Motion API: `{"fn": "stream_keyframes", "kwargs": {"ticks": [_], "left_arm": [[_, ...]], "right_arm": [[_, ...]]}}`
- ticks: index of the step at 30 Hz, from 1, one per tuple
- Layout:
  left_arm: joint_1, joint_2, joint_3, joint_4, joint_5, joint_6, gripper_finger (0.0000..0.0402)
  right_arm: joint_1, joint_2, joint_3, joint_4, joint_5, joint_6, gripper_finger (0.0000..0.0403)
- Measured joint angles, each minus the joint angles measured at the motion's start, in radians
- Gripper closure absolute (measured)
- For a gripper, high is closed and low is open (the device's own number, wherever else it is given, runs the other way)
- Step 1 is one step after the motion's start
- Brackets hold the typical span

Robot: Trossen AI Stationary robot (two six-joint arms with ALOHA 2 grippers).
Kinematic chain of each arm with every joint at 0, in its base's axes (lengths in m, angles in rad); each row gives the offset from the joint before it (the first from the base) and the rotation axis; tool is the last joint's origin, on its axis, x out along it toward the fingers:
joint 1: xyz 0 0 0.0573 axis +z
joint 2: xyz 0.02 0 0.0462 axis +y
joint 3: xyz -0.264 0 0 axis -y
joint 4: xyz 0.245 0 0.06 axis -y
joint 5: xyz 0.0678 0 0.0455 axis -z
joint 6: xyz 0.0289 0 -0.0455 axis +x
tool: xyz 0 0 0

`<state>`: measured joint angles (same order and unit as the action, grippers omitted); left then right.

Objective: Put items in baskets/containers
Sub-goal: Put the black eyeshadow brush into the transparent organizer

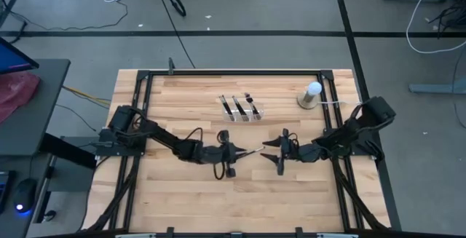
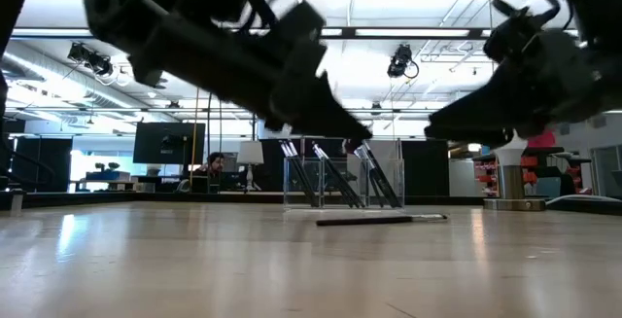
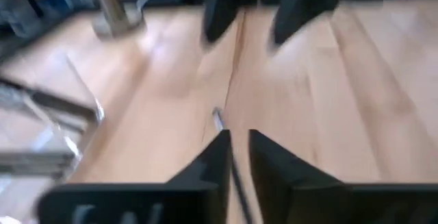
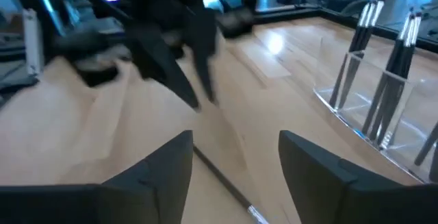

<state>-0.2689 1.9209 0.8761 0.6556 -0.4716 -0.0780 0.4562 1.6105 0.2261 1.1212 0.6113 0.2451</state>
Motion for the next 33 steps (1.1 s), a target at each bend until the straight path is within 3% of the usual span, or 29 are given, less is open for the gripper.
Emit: {"fn": "stream_keyframes", "kwargs": {"ticks": [6, 10, 21, 26, 30, 33], "left_arm": [[0.087, 0.057, 0.0, -0.052, 0.189, -0.105, 0.0249], [0.117, 0.115, 0.005, -0.039, 0.251, -0.097, 0.0215], [0.121, 0.163, 0.013, -0.02, 0.23, -0.129, 0.0242], [0.099, 0.161, 0.018, 0.074, 0.226, -0.198, 0.0243], [0.04, 0.161, 0.062, 0.044, 0.137, -0.238, 0.024], [-0.013, 0.177, 0.126, 0.003, -0.009, -0.258, 0.0239]], "right_arm": [[0.05, -0.111, -0.019, -0.045, -0.001, -0.027, 0.0194], [0.068, -0.16, -0.024, -0.07, 0.0, -0.044, 0.0199], [0.072, -0.173, -0.024, -0.09, -0.001, -0.043, 0.0202], [0.084, -0.173, -0.024, -0.09, -0.001, -0.044, 0.0202], [0.116, -0.173, -0.024, -0.1, -0.002, -0.053, 0.0202], [0.149, -0.173, -0.024, -0.121, -0.002, -0.071, 0.0202]]}}
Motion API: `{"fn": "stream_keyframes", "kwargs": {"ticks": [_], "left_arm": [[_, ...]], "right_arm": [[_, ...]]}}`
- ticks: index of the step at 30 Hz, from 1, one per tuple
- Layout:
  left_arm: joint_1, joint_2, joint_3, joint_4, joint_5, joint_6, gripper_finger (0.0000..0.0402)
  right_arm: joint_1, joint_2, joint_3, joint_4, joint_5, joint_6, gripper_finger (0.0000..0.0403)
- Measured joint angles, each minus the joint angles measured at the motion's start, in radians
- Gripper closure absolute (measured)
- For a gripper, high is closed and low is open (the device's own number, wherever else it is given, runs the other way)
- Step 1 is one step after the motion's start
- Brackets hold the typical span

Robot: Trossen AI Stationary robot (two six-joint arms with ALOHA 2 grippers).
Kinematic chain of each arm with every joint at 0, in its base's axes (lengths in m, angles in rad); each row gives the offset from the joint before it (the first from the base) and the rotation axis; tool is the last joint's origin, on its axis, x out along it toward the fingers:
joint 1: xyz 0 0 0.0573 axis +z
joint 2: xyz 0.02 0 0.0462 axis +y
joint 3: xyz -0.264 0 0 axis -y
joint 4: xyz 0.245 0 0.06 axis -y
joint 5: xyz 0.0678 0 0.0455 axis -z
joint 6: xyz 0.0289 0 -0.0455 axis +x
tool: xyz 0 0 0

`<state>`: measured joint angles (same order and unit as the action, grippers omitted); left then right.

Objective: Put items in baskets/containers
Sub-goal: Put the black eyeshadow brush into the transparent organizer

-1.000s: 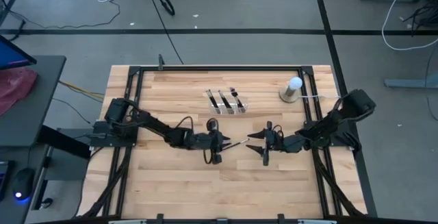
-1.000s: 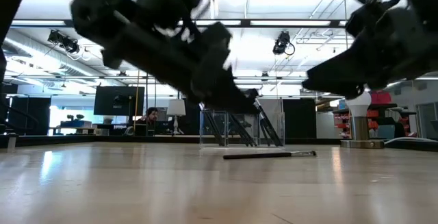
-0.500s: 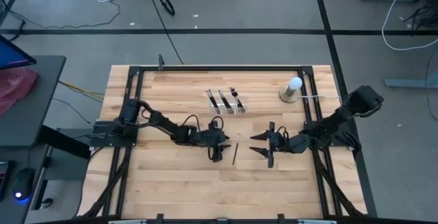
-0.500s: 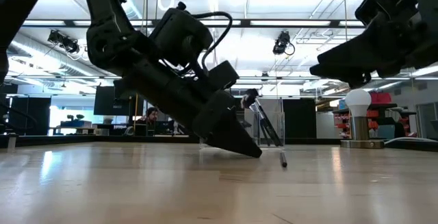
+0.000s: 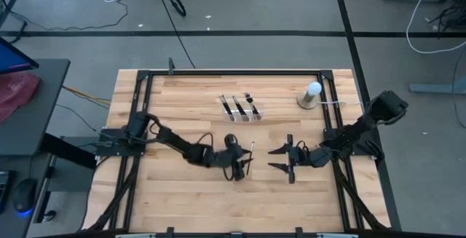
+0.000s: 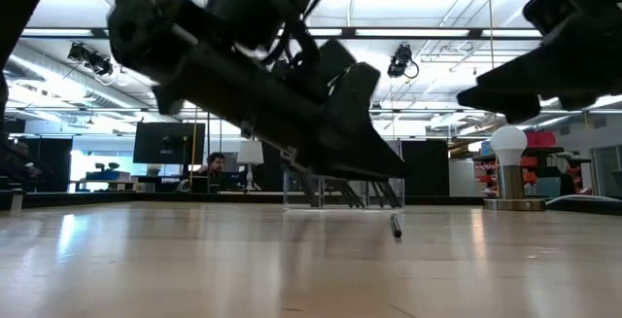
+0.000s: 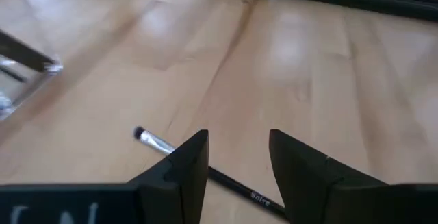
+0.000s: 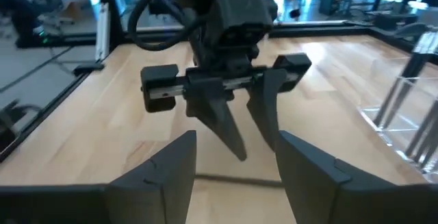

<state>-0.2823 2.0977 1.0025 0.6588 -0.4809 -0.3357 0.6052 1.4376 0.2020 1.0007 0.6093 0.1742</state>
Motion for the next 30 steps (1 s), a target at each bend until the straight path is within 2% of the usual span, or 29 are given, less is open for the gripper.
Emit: {"fn": "stream_keyframes", "kwargs": {"ticks": [5, 8, 12, 17, 20, 26, 30], "left_arm": [[-0.055, 0.088, 0.147, -0.151, -0.171, -0.097, 0.0239], [-0.066, 0.123, 0.23, -0.319, -0.259, -0.209, 0.0239], [-0.063, 0.14, 0.294, -0.505, -0.318, -0.388, 0.0239], [-0.061, 0.138, 0.302, -0.629, -0.33, -0.522, 0.0239], [-0.063, 0.135, 0.304, -0.696, -0.331, -0.548, 0.0239], [-0.05, 0.13, 0.303, -0.751, -0.273, -0.491, 0.0241], [-0.039, 0.121, 0.247, -0.693, -0.209, -0.439, 0.0252]], "right_arm": [[0.062, -0.013, 0.0, -0.072, 0.0, -0.003, 0.0201], [0.098, -0.043, -0.001, -0.136, 0.0, 0.003, 0.0202], [0.136, -0.096, -0.001, -0.232, 0.001, 0.03, 0.0201], [0.176, -0.16, -0.001, -0.338, 0.002, 0.057, 0.0201], [0.196, -0.185, -0.001, -0.374, 0.002, 0.058, 0.0201], [0.207, -0.204, -0.001, -0.384, 0.002, 0.061, 0.0201], [0.206, -0.204, -0.001, -0.386, 0.003, 0.081, 0.0202]]}}
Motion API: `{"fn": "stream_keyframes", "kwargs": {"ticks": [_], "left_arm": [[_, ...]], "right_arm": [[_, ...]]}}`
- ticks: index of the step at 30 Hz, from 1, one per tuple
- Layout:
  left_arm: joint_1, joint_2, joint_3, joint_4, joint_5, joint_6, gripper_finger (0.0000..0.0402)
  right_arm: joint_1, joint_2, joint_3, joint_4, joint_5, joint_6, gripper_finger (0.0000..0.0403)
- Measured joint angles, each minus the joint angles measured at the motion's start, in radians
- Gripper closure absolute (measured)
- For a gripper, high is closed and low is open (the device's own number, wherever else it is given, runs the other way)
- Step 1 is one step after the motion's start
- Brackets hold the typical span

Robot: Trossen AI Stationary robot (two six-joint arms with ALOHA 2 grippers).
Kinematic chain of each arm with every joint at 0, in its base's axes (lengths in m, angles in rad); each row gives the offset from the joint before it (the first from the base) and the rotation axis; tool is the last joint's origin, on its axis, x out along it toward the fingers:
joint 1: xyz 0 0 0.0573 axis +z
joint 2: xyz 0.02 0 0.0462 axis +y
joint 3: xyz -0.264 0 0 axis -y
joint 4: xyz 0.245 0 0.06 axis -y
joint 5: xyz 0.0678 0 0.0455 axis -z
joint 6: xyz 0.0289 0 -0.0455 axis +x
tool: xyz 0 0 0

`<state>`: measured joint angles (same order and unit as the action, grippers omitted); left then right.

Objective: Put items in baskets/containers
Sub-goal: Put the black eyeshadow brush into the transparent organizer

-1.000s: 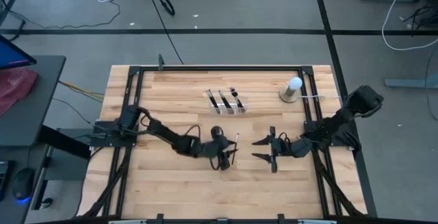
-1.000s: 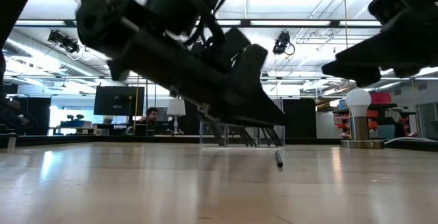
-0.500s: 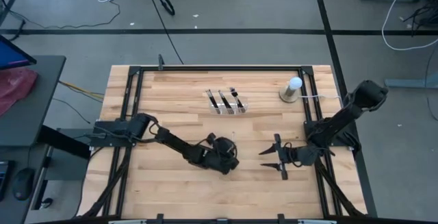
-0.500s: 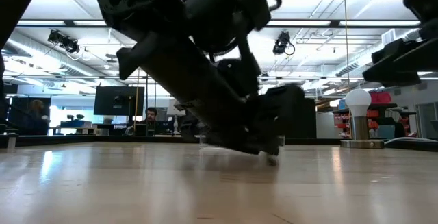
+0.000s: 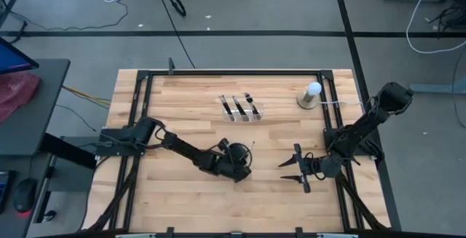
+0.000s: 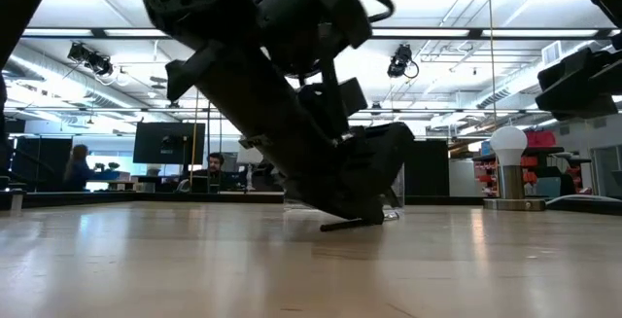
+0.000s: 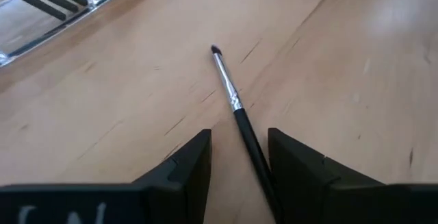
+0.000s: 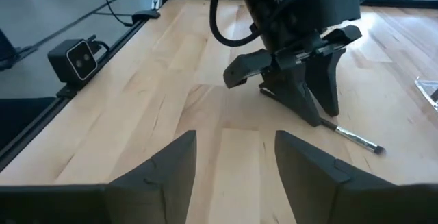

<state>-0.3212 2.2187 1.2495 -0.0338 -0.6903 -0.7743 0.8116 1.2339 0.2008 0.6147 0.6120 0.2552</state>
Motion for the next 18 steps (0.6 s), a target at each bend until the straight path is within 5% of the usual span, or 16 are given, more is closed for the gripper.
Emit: {"fn": "stream_keyframes", "kwargs": {"ticks": [6, 11, 18], "left_arm": [[0.0, -0.004, -0.121, 0.239, 0.005, 0.078, 0.026], [-0.025, -0.004, -0.129, 0.232, 0.006, 0.083, 0.0266], [-0.034, -0.007, -0.125, 0.19, 0.02, 0.062, 0.0363]], "right_arm": [[0.0, 0.0, 0.0, 0.003, 0.0, 0.002, 0.0201], [0.0, 0.0, 0.0, 0.005, 0.0, 0.006, 0.0202], [0.0, 0.0, 0.0, 0.005, -0.003, 0.007, 0.0202]]}}
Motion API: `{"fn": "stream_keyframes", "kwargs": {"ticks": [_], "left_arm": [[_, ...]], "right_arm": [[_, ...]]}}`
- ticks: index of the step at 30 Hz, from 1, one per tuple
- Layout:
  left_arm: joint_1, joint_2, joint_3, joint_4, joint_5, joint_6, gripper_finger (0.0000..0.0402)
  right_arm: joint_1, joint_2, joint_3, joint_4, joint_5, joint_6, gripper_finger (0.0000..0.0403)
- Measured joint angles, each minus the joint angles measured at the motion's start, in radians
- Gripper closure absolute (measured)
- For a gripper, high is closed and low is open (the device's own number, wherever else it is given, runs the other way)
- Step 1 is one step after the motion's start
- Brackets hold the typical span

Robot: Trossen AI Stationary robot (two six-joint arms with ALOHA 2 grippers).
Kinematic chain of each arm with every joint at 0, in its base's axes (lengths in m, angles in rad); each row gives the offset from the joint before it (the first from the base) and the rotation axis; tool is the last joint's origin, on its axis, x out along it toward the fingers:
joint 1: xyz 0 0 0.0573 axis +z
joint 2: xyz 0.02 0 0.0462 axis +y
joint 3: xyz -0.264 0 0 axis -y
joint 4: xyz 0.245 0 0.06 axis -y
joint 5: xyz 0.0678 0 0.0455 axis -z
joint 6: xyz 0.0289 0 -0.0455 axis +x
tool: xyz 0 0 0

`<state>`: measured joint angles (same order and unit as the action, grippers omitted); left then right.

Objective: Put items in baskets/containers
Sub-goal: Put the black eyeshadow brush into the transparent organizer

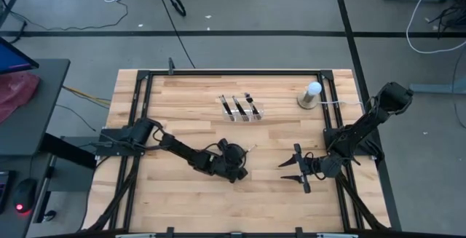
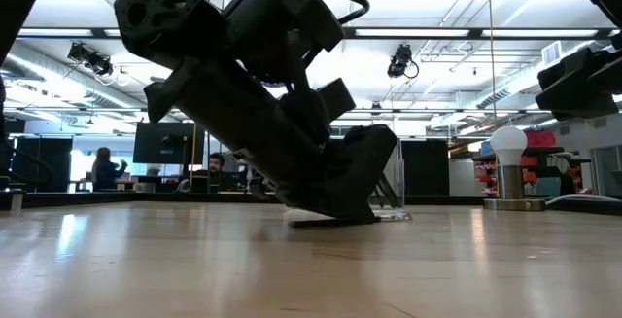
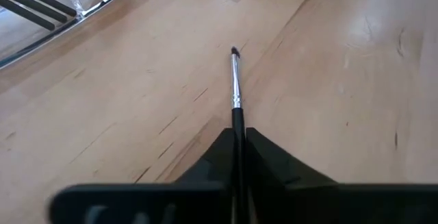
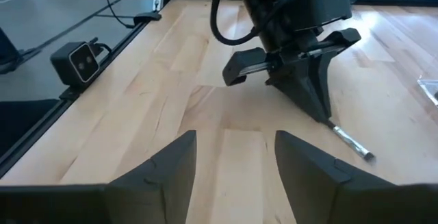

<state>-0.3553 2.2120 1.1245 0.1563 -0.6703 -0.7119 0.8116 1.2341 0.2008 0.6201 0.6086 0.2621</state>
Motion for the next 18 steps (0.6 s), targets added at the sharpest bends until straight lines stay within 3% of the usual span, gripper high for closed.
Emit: {"fn": "stream_keyframes", "kwargs": {"ticks": [2, 11, 18], "left_arm": [[0.0, -0.001, 0.0, -0.005, 0.002, 0.0, 0.0386], [0.004, -0.017, -0.012, 0.084, -0.027, 0.069, 0.0387], [0.0, -0.064, -0.018, 0.356, -0.042, 0.274, 0.0384]], "right_arm": [[0.0, 0.0, 0.0, 0.0, -0.017, 0.006, 0.0202], [0.001, 0.0, 0.001, -0.052, -0.014, 0.063, 0.0202], [-0.003, 0.058, -0.056, -0.038, 0.041, 0.17, 0.0202]]}}
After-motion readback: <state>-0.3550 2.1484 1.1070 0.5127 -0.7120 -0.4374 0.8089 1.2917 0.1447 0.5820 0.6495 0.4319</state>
